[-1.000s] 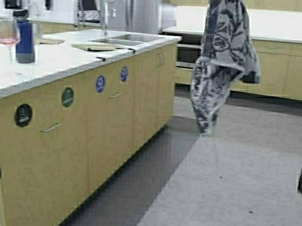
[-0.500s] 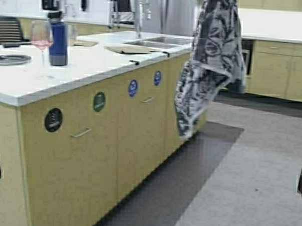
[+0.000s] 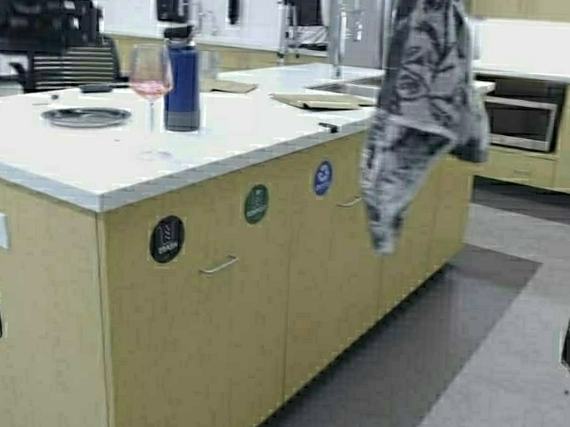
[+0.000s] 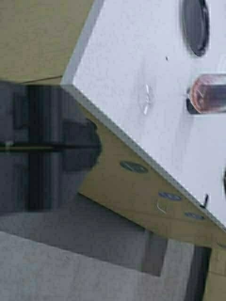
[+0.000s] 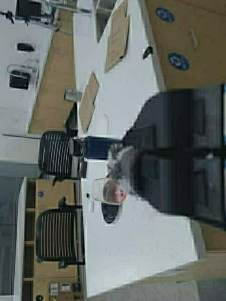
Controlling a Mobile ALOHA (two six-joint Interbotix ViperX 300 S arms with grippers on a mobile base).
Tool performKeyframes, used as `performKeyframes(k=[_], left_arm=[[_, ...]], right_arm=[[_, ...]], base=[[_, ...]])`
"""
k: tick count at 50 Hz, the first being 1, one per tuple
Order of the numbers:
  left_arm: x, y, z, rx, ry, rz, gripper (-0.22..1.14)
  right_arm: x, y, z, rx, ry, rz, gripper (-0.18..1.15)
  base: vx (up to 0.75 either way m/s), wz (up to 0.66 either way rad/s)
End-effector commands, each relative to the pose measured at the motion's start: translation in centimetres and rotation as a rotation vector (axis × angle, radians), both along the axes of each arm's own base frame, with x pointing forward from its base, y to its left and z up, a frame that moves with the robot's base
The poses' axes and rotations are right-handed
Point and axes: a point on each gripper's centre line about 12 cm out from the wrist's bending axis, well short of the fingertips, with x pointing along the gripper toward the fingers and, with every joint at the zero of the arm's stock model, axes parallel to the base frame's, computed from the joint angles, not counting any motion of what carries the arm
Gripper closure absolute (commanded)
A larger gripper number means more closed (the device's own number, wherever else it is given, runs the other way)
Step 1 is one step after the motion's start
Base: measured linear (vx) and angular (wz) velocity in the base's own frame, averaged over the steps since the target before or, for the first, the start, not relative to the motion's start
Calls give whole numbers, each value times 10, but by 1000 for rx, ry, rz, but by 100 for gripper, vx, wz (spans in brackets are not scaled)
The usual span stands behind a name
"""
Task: Get the cloth and wipe up the spill under the wine glass
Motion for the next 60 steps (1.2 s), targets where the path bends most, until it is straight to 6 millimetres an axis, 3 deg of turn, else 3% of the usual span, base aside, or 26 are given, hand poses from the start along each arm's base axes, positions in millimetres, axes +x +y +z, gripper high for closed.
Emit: performKeyframes(k=[1,16,24,31,39,60], left_arm=[[10,-7,-5,-1,-9,-19,89],[29,-13,-20,-6,-30,-28,89],[40,-16,-34,1,-28,-42,89],[39,-18,-50,-9,-20,-51,85],[40,-19,-66,-11,-29,-58,72],[43,-47,-111,-12,-38,-222,26]], right_arm=[[0,0,21,35,-66,1,91],[1,1,26,39,-78,0,91],[5,2,18,20,-57,-2,91],[5,2,14,20,-46,-1,91],[6,3,12,15,-42,0,91],[6,3,11,15,-39,2,91]], base=[[20,11],[21,2],[23,-2],[22,1],[21,6],[19,13]])
